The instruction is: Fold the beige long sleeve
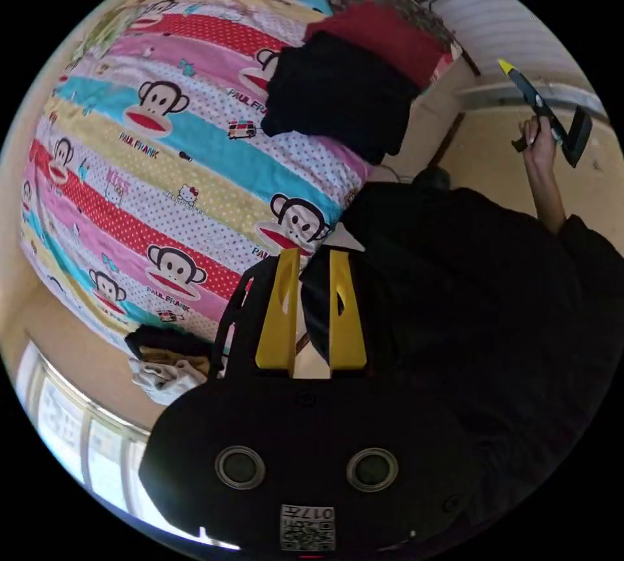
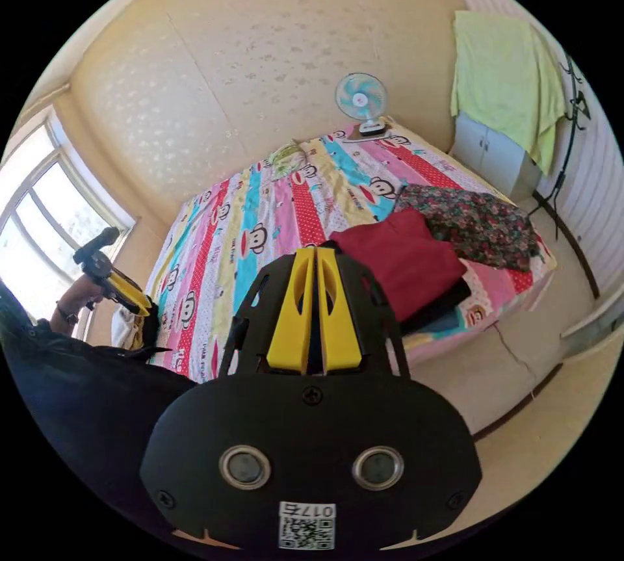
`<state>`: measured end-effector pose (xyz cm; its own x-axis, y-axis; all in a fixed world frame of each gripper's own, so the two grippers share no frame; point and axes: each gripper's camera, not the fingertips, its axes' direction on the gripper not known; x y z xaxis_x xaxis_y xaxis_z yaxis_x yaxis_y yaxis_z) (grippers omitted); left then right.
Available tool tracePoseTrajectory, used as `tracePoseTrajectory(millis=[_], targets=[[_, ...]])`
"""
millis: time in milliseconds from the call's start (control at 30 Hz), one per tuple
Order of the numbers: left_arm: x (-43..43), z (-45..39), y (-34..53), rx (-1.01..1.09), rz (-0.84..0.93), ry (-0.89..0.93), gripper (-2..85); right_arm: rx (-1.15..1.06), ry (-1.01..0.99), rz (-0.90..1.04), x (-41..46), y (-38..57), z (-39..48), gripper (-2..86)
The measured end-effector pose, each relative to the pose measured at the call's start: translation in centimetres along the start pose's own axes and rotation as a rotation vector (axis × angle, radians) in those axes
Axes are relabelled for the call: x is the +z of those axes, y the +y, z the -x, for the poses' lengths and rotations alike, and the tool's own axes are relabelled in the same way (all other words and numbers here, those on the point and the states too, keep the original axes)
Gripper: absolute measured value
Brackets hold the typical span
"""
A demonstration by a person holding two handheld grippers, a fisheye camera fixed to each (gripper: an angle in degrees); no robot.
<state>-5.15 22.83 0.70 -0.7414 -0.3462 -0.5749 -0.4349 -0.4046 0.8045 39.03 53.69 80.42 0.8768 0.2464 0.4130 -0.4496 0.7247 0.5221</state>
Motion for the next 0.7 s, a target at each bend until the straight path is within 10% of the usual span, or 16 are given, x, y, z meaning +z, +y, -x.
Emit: tracePoseTrajectory(millis=[433, 600, 700], targets=[[3.0, -7.1, -10.6, -0.095, 0.226, -0.118, -0.5, 0.104, 0.047, 0.166, 8.2, -7.9, -18.6, 9.0], [4.2, -5.9, -7.0, -0.248, 0.204, -0.079, -0.5, 0.083, -0.049, 0.608, 19.4, -10.3, -24.1, 8.5], [5.1, -5.9, -4.9, -0.305, 0.211, -0.072, -0.5, 0.233, -0.188, 0.438, 16.1, -10.1, -26.5, 5.5]])
